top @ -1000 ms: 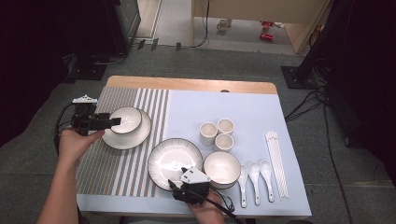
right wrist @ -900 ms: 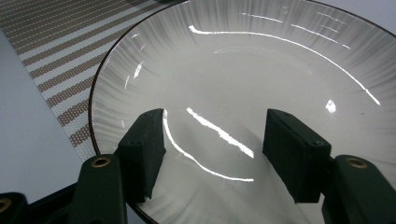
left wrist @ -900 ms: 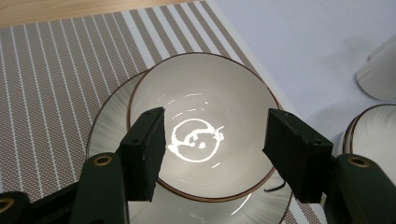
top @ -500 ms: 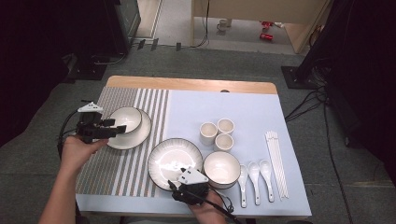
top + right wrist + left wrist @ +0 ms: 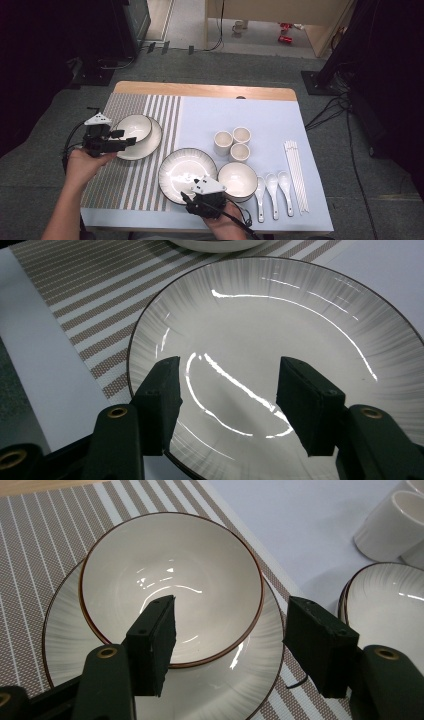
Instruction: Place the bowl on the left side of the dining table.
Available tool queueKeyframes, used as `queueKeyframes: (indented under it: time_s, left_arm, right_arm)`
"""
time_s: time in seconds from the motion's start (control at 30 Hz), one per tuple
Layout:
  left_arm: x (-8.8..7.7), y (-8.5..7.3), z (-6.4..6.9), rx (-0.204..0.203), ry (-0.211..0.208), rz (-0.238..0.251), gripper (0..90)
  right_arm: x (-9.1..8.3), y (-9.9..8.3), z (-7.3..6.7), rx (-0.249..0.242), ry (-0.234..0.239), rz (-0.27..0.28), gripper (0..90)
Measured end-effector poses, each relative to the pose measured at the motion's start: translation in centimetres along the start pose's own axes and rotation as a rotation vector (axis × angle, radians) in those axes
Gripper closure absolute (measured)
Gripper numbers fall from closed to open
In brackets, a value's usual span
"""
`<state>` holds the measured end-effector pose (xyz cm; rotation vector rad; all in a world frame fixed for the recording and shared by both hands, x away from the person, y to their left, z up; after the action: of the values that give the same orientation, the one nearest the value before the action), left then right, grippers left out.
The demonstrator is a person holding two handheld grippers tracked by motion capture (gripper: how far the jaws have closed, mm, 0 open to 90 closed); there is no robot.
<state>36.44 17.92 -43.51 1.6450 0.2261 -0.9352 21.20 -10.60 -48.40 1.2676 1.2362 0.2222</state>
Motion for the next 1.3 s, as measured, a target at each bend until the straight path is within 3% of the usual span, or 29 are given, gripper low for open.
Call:
queueKeyframes:
  time_s: [0.13, 0.37, 0.5, 0.6, 0.73, 0.93, 1.3]
  left_arm:
    - [-0.3, -0.4, 0.2, 0.033, -0.001, 0.012, 38.5]
    - [-0.4, -0.4, 0.2, 0.003, 0.001, -0.005, 36.9]
    - [0.0, -0.1, 0.5, -0.010, -0.020, -0.028, 33.6]
    - [0.3, -0.1, 0.8, 0.000, -0.027, -0.037, 32.5]
    - [0.3, 0.2, 1.1, -0.003, -0.034, -0.027, 32.5]
    - [0.6, 0.4, 1.3, 0.018, -0.038, -0.021, 32.1]
    - [1.1, 0.5, 1.2, 0.020, -0.038, -0.019, 32.1]
  right_arm:
    - [-0.6, 0.4, 0.0, 0.014, 0.016, 0.003, 43.2]
    - [-2.0, 1.4, -0.1, 0.006, 0.028, 0.010, 44.0]
    - [-2.9, 1.8, -0.2, 0.005, 0.036, 0.016, 43.8]
    - [-3.3, 1.9, -0.1, 0.004, 0.061, 0.010, 42.0]
    - [-4.1, 2.2, -0.1, -0.003, 0.061, 0.011, 43.5]
    - [-5.5, 2.5, 0.5, -0.008, 0.063, 0.008, 46.4]
    - [-8.1, 3.0, 1.9, -0.024, 0.094, 0.005, 50.2]
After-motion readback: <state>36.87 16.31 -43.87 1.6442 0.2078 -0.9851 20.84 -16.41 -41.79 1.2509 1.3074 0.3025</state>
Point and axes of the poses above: each handheld gripper's, and its own axes: x roughly forward along the jaws, y roughly out of its top, z roughly to its right, the point moved 4 cm from there along x, roughly forward along the jaws, and after that the axes turned 13 degrees about y, right-handed, at the moved point
